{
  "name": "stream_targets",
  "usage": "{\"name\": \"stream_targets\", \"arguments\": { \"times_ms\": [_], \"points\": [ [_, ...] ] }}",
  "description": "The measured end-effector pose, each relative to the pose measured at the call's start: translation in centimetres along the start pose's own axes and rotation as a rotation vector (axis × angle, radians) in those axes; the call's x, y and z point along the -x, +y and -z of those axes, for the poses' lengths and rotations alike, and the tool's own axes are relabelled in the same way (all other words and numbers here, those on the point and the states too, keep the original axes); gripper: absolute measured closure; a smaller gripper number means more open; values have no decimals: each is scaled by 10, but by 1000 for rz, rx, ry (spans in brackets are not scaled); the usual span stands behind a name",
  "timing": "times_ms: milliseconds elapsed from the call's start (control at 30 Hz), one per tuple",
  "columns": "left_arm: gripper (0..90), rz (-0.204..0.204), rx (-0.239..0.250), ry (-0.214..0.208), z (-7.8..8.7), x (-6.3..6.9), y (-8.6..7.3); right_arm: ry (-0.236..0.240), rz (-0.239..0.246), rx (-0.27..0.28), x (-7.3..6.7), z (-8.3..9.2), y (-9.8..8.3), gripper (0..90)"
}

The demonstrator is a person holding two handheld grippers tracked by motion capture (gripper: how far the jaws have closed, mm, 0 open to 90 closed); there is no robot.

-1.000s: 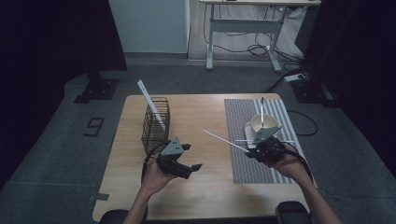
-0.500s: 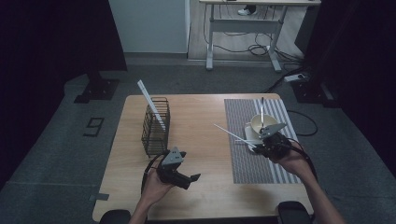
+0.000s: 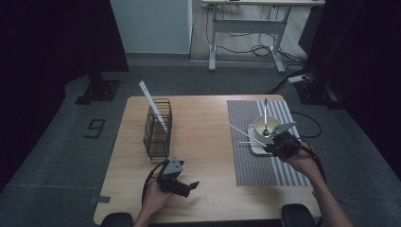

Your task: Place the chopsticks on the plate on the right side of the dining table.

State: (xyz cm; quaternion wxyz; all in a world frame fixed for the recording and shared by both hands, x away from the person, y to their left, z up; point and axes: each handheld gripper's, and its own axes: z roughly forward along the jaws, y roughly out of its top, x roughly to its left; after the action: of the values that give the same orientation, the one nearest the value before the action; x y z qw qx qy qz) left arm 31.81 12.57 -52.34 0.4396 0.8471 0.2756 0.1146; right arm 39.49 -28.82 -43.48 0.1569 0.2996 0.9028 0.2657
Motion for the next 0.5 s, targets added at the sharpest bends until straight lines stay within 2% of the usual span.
{"name": "stream_targets", "arguments": {
  "times_ms": [167, 500],
  "points": [
    [0, 7, -37, 17, -6, -3, -7, -11, -13, -18, 10, -6, -8, 834],
    [0, 14, -56, 23, -8, -5, -10, -23, -42, -53, 28, -22, -24, 835]
  ]
}}
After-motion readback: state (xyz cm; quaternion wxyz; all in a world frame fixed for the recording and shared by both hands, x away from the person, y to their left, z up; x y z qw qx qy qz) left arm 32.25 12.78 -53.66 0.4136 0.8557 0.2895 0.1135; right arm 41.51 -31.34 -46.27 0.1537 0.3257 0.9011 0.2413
